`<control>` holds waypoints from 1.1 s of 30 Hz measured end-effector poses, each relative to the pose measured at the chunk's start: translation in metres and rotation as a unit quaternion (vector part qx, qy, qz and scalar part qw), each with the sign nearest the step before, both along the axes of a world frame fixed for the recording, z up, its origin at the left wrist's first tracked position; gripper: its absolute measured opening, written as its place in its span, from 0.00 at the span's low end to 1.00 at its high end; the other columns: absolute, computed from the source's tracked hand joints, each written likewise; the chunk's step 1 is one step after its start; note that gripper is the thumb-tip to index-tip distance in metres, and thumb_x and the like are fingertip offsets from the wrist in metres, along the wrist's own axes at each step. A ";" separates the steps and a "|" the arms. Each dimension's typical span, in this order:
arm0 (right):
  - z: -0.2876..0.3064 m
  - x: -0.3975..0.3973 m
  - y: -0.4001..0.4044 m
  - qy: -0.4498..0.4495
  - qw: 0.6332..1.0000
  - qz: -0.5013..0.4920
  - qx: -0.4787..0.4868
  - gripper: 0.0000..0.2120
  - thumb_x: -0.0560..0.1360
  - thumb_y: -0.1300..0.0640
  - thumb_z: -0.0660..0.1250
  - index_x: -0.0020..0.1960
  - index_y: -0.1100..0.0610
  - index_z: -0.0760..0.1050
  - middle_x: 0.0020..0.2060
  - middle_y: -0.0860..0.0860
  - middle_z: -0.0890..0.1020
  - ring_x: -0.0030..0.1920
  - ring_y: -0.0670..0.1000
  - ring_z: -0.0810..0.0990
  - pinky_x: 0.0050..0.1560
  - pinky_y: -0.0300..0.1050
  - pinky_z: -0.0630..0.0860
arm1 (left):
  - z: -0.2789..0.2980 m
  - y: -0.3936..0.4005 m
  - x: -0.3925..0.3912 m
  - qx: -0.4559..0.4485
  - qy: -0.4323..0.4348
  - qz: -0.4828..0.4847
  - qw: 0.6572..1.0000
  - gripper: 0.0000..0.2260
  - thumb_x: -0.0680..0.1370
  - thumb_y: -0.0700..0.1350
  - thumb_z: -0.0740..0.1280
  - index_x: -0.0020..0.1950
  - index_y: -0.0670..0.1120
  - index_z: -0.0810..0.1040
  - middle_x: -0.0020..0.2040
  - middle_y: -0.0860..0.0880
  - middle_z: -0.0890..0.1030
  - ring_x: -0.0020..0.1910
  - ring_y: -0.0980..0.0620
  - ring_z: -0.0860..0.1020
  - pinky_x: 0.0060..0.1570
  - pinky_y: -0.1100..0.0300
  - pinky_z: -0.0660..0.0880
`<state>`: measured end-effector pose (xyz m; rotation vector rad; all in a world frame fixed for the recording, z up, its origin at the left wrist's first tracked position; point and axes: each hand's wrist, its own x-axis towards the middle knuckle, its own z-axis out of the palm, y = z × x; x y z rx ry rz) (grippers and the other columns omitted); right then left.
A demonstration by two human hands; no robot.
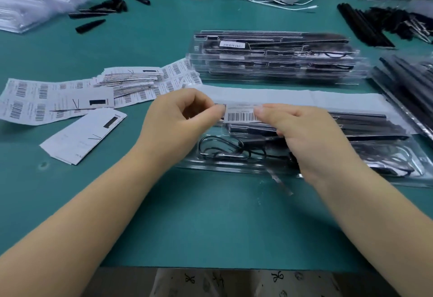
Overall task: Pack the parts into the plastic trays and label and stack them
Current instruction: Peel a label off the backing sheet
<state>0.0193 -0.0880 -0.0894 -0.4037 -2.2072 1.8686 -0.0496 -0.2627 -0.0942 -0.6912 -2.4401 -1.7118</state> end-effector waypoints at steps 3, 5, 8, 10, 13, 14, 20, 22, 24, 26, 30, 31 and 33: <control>-0.002 -0.002 -0.007 -0.014 1.000 0.002 0.008 0.11 0.71 0.51 0.73 0.30 0.48 0.82 0.44 0.35 0.81 0.42 0.27 0.76 0.38 0.21 0.68 | -0.001 -0.001 -0.001 0.026 -0.019 0.004 0.999 0.13 0.70 0.56 0.68 0.35 0.48 0.80 0.32 0.46 0.79 0.30 0.49 0.73 0.34 0.61 0.70; -0.003 0.001 -0.013 -0.018 1.000 -0.001 0.026 0.10 0.71 0.50 0.72 0.32 0.51 0.82 0.49 0.36 0.80 0.48 0.31 0.76 0.47 0.29 0.68 | -0.002 -0.002 -0.001 0.007 -0.013 -0.011 1.000 0.10 0.71 0.53 0.71 0.34 0.48 0.79 0.29 0.52 0.78 0.28 0.57 0.72 0.30 0.67 0.68; -0.004 0.004 -0.020 -0.024 0.998 -0.007 0.055 0.11 0.71 0.50 0.72 0.33 0.53 0.82 0.51 0.37 0.78 0.50 0.32 0.75 0.50 0.32 0.66 | -0.005 -0.004 -0.004 -0.037 -0.008 -0.015 0.999 0.07 0.71 0.46 0.72 0.33 0.49 0.79 0.27 0.56 0.77 0.26 0.59 0.71 0.28 0.70 0.67; -0.004 0.005 -0.023 -0.029 0.995 -0.019 0.095 0.13 0.71 0.48 0.72 0.33 0.56 0.82 0.49 0.36 0.78 0.50 0.31 0.74 0.48 0.30 0.66 | -0.006 -0.006 -0.006 -0.044 -0.025 -0.018 0.999 0.07 0.71 0.46 0.72 0.34 0.48 0.79 0.25 0.54 0.76 0.24 0.58 0.70 0.26 0.70 0.66; -0.005 0.008 -0.028 -0.022 0.983 -0.053 0.173 0.15 0.69 0.45 0.72 0.30 0.55 0.82 0.42 0.36 0.77 0.52 0.41 0.76 0.45 0.30 0.66 | -0.008 -0.005 -0.007 -0.094 -0.018 -0.020 0.995 0.09 0.70 0.45 0.72 0.31 0.49 0.77 0.23 0.57 0.73 0.22 0.60 0.67 0.25 0.72 0.63; -0.007 0.008 -0.030 -0.020 0.976 -0.060 0.207 0.17 0.70 0.46 0.72 0.29 0.56 0.81 0.40 0.36 0.76 0.53 0.45 0.75 0.44 0.33 0.66 | -0.008 -0.005 -0.007 -0.112 -0.011 -0.021 0.993 0.09 0.70 0.45 0.72 0.30 0.50 0.77 0.23 0.57 0.73 0.22 0.60 0.67 0.25 0.72 0.63; -0.017 0.003 -0.038 -0.033 0.934 -0.071 0.349 0.17 0.71 0.50 0.68 0.25 0.49 0.70 0.43 0.44 0.72 0.53 0.49 0.66 0.58 0.46 0.64 | -0.012 -0.003 -0.007 -0.178 0.019 -0.023 0.984 0.09 0.69 0.47 0.71 0.30 0.52 0.75 0.23 0.58 0.72 0.24 0.59 0.68 0.26 0.69 0.64; -0.018 0.003 -0.039 -0.040 0.931 -0.065 0.356 0.18 0.71 0.50 0.67 0.25 0.48 0.67 0.45 0.45 0.72 0.52 0.49 0.65 0.61 0.51 0.65 | -0.012 -0.003 -0.007 -0.194 0.023 -0.020 0.981 0.09 0.69 0.47 0.71 0.30 0.52 0.75 0.24 0.59 0.72 0.24 0.60 0.68 0.27 0.69 0.64; -0.018 0.003 -0.039 -0.047 0.929 -0.063 0.362 0.17 0.72 0.51 0.67 0.26 0.48 0.67 0.47 0.45 0.71 0.52 0.49 0.65 0.61 0.52 0.64 | -0.012 -0.002 -0.007 -0.203 0.022 -0.020 0.979 0.09 0.69 0.47 0.71 0.29 0.52 0.75 0.23 0.60 0.72 0.25 0.60 0.69 0.27 0.69 0.64; -0.017 0.002 -0.039 -0.052 0.925 -0.061 0.372 0.17 0.72 0.51 0.66 0.26 0.48 0.66 0.47 0.45 0.70 0.52 0.49 0.64 0.60 0.50 0.63 | -0.012 -0.002 -0.007 -0.205 0.016 -0.021 0.978 0.09 0.69 0.47 0.70 0.29 0.52 0.75 0.23 0.60 0.72 0.25 0.61 0.69 0.27 0.70 0.65; -0.016 0.000 -0.040 -0.068 0.915 -0.051 0.395 0.16 0.71 0.50 0.67 0.29 0.48 0.64 0.47 0.46 0.70 0.53 0.51 0.66 0.56 0.46 0.62 | -0.012 -0.001 -0.008 -0.211 -0.001 -0.019 0.977 0.08 0.69 0.47 0.70 0.30 0.51 0.75 0.23 0.58 0.73 0.25 0.61 0.69 0.26 0.72 0.64; -0.016 0.000 -0.037 -0.066 0.917 -0.055 0.390 0.16 0.70 0.50 0.68 0.31 0.48 0.63 0.44 0.46 0.69 0.52 0.51 0.67 0.53 0.44 0.63 | -0.013 -0.002 -0.008 -0.214 -0.001 -0.022 0.977 0.08 0.70 0.47 0.70 0.31 0.51 0.75 0.24 0.57 0.73 0.26 0.61 0.69 0.26 0.72 0.64; -0.015 0.001 -0.029 -0.043 0.929 -0.080 0.357 0.13 0.71 0.55 0.69 0.38 0.51 0.64 0.41 0.44 0.66 0.47 0.51 0.69 0.43 0.39 0.59 | -0.014 -0.003 -0.008 -0.222 0.008 -0.030 0.974 0.07 0.72 0.49 0.69 0.36 0.52 0.75 0.30 0.56 0.74 0.29 0.61 0.70 0.28 0.72 0.64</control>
